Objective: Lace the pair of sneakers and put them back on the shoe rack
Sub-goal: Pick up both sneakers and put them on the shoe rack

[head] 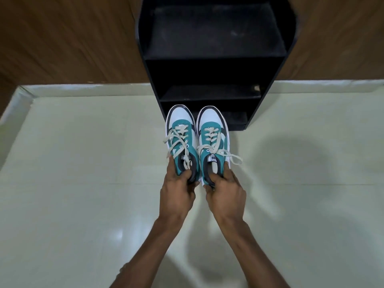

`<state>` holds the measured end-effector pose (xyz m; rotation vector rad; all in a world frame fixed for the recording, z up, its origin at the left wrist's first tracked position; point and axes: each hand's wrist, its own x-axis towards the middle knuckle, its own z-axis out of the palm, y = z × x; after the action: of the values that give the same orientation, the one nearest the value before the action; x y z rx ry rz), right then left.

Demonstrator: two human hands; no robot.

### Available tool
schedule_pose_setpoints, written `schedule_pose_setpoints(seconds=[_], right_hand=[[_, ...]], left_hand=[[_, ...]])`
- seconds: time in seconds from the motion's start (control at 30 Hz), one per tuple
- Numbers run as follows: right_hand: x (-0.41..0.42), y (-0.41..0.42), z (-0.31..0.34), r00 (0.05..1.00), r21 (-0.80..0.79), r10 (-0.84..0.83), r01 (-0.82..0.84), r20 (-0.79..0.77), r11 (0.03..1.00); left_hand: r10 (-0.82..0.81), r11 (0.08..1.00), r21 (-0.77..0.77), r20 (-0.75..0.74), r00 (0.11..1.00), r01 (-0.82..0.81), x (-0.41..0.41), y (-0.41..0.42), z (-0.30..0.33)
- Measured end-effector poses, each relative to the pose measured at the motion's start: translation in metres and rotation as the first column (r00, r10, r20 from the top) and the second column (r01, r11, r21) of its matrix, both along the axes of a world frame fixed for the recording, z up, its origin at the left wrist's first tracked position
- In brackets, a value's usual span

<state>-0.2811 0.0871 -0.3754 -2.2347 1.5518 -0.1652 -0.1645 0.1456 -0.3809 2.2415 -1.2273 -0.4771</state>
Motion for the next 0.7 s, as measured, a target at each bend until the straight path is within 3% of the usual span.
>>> schedule_pose_setpoints(seconds=[0.17, 0.33, 0.5, 0.7], right_hand=[[-0.010, -0.023, 0.133, 0.999, 0.002, 0.021, -0.021, 0.035, 1.000], [0.000, -0.067, 0.212, 0.999, -0.014, 0.028, -0.027, 0.043, 1.000], [0.042, -0.120, 0.237, 0.997, -0.017, 0.069, -0.069, 0.028, 0.997], [0.111, -0.185, 0.238, 1.000, -0.006, 0.012, -0.012, 0.023, 1.000]], left_hand=[[-0.016, 0.999, -0.041, 0.004, 1.000, 0.016, -0.005, -0.020, 0.130], [0.016, 0.997, -0.078, 0.018, 1.000, -0.014, 0.005, -0.061, 0.209], [0.059, 0.998, -0.037, 0.041, 0.997, -0.058, 0.045, -0.111, 0.237], [0.047, 0.998, 0.045, 0.042, 0.998, -0.049, 0.112, -0.173, 0.224]])
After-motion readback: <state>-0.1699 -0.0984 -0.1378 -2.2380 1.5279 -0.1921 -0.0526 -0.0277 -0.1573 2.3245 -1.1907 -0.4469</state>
